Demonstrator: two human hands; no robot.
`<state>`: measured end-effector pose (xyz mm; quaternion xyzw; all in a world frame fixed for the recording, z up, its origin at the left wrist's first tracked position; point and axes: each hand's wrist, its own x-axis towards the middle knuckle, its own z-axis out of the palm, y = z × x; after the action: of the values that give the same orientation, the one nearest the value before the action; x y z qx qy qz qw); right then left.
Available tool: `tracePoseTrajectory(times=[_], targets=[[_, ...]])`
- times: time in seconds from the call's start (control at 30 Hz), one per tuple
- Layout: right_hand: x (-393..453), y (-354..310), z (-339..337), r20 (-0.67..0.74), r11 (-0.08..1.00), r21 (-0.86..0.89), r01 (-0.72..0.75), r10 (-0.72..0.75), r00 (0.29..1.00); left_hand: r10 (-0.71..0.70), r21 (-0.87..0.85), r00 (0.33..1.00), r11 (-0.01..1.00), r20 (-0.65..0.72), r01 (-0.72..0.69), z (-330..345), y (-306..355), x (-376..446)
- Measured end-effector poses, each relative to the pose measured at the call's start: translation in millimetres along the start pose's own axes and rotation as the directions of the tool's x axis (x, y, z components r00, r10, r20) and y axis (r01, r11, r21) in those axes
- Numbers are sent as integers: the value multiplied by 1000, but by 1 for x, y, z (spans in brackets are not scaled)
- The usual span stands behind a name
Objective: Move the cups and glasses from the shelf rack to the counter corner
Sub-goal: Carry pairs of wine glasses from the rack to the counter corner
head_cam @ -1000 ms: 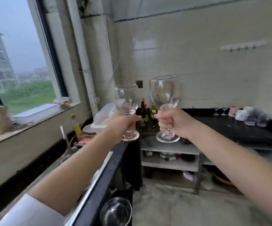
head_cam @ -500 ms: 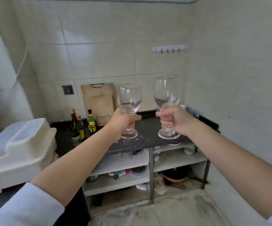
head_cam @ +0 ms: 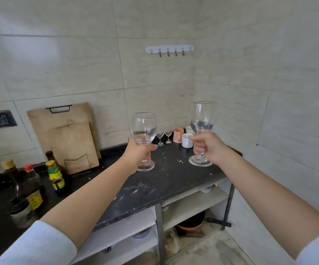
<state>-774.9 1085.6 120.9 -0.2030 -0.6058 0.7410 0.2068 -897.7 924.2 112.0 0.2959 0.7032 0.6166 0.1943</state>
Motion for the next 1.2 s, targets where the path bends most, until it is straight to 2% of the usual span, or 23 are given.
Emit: tracePoseTrajectory(times=[0.1,0.27,0.4,0.5,0.6,0.67,0.73,0.9,1.07,1.2], targets=[[49,6,-16,-76,1000,29,4,-2,997,-26,-6,1000,1000,7,26,8,-18,48],[137,6,-47,-153,998,47,38,-30,988,31,-65,1000,997,-1,-31,24,-30,127],[210,-3,-63,-121,995,98,32,-20,992,32,-227,995,972,-95,-53,48,-39,198],[239,-1,-68,-115,990,123,73,-59,992,0,-363,998,932,-59,-22,57,-48,228],[276,11,-82,-154,978,196,74,-44,987,-56,-259,996,965,-70,36,68,-62,270],[297,21,-92,-166,974,227,30,8,986,-49,-31,985,999,-166,45,74,-74,296],[322,30,-101,-142,982,186,-25,52,989,-28,175,974,982,-226,69,85,-88,322],[394,45,-116,-98,991,108,-81,92,991,-49,208,949,971,-312,119,97,-124,396],[470,67,-121,-77,991,52,-126,129,989,-84,448,962,872,-259,197,101,-159,463],[517,93,-124,-94,991,-22,-133,131,987,-47,529,956,825,-289,200,111,-185,503]])
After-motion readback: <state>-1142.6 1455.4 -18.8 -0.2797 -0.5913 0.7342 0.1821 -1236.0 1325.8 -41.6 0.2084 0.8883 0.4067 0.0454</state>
